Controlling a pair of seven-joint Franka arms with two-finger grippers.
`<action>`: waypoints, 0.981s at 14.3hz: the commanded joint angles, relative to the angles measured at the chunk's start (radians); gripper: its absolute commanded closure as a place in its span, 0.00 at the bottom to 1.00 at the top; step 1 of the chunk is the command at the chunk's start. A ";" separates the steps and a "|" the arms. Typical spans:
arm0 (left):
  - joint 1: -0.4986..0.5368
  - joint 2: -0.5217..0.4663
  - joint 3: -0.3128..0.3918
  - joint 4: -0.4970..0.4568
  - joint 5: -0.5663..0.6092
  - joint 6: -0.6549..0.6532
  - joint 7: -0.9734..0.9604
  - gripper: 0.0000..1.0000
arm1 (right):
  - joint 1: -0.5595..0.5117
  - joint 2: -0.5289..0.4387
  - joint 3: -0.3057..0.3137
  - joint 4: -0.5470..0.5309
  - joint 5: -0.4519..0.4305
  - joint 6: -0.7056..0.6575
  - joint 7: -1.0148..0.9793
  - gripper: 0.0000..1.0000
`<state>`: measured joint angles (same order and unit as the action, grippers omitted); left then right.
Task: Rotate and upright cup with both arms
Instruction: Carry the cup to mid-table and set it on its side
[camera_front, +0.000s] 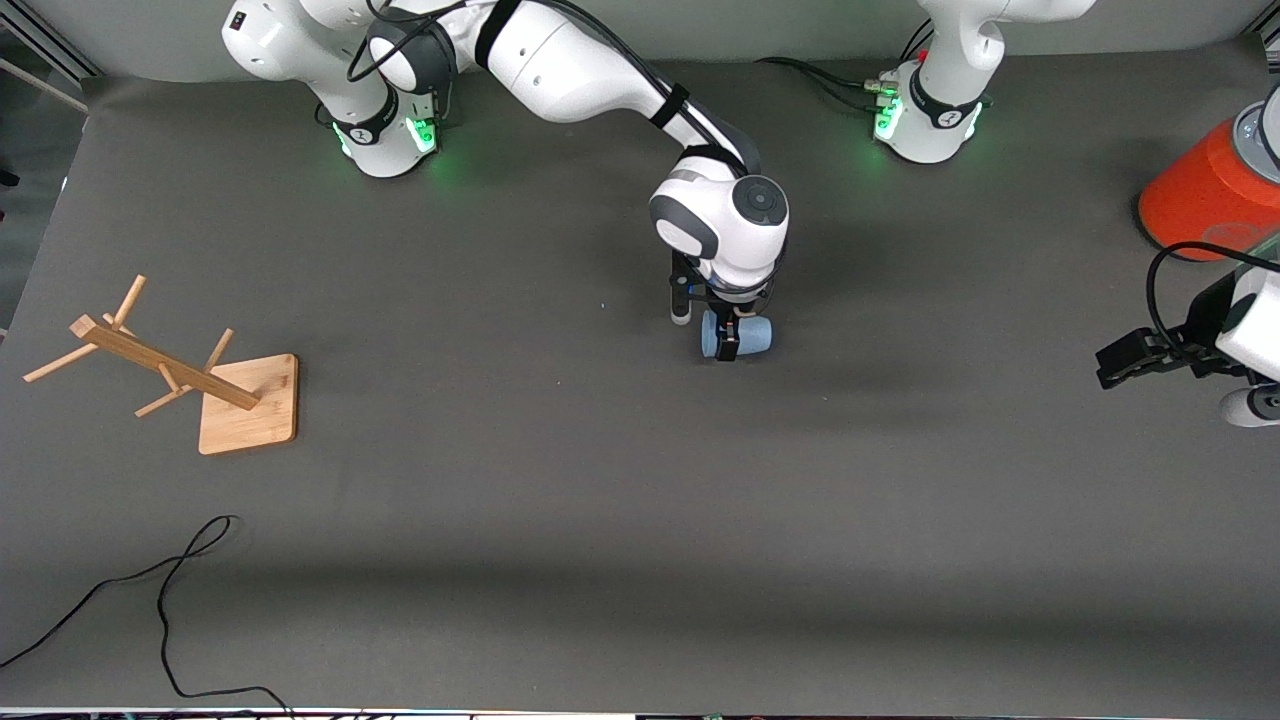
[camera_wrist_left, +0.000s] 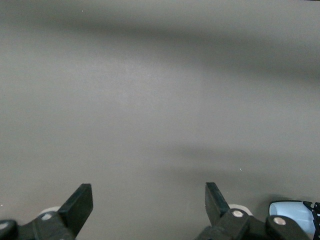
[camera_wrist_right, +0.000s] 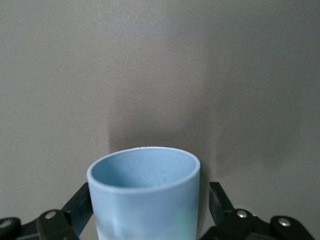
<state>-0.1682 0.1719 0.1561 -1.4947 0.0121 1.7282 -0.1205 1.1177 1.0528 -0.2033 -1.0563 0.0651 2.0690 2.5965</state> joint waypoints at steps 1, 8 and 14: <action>-0.013 -0.012 0.005 0.002 0.005 -0.006 -0.013 0.00 | 0.010 -0.003 -0.013 0.030 -0.027 -0.017 0.024 0.00; -0.001 0.000 0.005 -0.001 -0.009 -0.013 0.009 0.00 | -0.018 -0.224 -0.008 0.022 -0.018 -0.242 -0.123 0.00; -0.008 -0.003 0.003 0.001 -0.009 -0.036 0.007 0.00 | -0.182 -0.465 -0.019 -0.007 -0.021 -0.533 -0.652 0.00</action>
<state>-0.1677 0.1752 0.1556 -1.4969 0.0096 1.7146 -0.1202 0.9819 0.6878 -0.2236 -1.0056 0.0462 1.5985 2.1175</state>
